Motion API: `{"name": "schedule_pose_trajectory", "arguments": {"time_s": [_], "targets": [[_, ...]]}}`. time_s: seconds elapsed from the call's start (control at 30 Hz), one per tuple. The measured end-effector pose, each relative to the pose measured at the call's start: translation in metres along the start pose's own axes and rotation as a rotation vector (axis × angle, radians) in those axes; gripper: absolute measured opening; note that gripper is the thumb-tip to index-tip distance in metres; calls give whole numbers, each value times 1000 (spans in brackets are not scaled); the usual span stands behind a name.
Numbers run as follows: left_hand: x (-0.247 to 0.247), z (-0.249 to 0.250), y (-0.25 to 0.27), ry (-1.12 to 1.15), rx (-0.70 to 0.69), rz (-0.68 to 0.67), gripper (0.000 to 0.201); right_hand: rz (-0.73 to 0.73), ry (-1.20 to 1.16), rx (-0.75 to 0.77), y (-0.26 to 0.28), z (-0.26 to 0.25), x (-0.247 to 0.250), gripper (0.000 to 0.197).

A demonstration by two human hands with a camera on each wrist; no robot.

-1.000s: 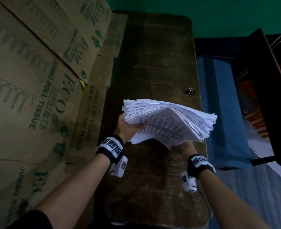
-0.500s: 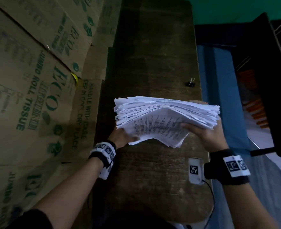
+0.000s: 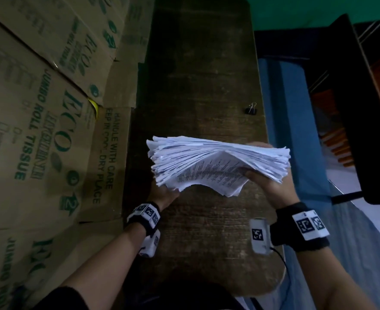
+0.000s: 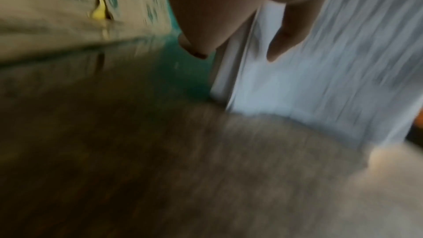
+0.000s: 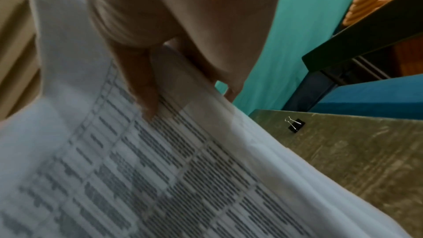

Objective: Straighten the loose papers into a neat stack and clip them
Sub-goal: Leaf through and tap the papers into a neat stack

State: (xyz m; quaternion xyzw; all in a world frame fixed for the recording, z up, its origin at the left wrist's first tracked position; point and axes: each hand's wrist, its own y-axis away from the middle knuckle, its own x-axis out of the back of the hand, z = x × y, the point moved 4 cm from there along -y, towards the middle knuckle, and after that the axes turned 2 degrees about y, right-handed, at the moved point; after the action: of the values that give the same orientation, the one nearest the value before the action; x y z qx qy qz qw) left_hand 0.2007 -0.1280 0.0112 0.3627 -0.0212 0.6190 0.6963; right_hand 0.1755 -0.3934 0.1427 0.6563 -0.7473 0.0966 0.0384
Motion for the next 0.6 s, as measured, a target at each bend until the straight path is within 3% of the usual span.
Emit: {"name": "schedule_pose_trajectory", "arguments": {"time_s": [0.13,0.2,0.3,0.47,0.53,0.6], "targets": [[1,17,6,-68,28,-45,30,4,-82,-2,-2,-5,-5,55],[7,18,4,11,-16,-21,38,6,-100,6,-3,-4,-9,55],[37,35,6,173,-268,46,74,-24,-141,-7,-6,-10,-4,56],[79,114,44,471,-750,86,81,-33,-177,4,-8,-24,-2,62],[79,121,41,541,-747,71,76,19,-126,-2,-11,-21,-5,60],[75,119,36,535,-664,86,65,65,-85,-30,-14,-18,-9,47]]}}
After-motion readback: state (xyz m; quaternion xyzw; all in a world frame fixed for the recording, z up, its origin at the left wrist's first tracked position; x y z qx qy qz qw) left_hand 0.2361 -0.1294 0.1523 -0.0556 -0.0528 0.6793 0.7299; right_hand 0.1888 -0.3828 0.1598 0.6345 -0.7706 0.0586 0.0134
